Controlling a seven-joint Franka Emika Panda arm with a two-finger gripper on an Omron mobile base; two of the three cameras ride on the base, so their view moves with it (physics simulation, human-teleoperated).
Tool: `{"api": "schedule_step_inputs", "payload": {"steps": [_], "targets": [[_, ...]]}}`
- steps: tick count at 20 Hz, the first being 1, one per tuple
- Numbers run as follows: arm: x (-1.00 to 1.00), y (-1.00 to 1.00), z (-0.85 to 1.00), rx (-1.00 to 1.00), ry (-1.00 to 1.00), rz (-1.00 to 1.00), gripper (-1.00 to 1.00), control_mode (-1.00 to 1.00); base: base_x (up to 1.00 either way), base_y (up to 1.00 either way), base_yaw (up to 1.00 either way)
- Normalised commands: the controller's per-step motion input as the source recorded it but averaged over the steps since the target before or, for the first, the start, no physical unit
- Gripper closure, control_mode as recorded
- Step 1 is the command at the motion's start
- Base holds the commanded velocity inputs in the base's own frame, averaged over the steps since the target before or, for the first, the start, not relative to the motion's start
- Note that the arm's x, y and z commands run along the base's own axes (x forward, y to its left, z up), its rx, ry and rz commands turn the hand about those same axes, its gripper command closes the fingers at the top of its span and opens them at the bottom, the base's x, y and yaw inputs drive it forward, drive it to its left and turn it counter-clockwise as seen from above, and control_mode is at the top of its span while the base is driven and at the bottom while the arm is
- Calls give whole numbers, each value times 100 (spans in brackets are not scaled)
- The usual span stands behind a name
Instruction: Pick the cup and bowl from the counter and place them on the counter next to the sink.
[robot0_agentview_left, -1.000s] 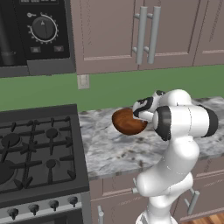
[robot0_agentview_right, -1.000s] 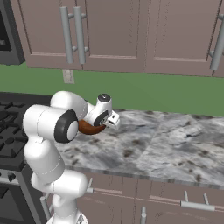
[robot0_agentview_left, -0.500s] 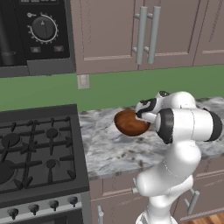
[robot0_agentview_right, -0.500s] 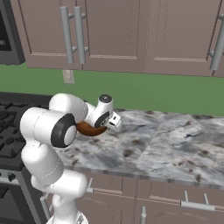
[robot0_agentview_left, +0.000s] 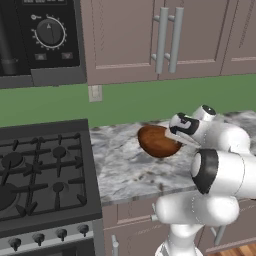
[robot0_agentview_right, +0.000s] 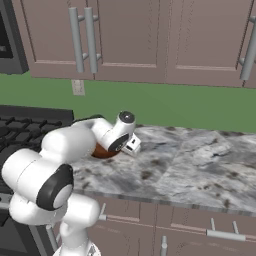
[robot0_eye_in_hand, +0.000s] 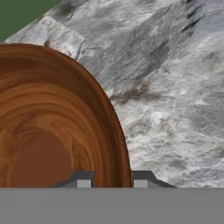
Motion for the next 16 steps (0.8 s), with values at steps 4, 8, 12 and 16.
{"api": "schedule_step_inputs", "payload": {"steps": [4, 8, 12, 16], "targets": [[-57, -4, 61, 8, 3, 0, 100, -100, 0, 0, 0], [-63, -3, 58, 0, 11, 0, 100, -100, 0, 0, 0], [-60, 0, 44, 0, 16, 0, 100, -100, 0, 0, 0], [-53, 0, 7, 0, 2, 0, 100, -100, 0, 0, 0]]}}
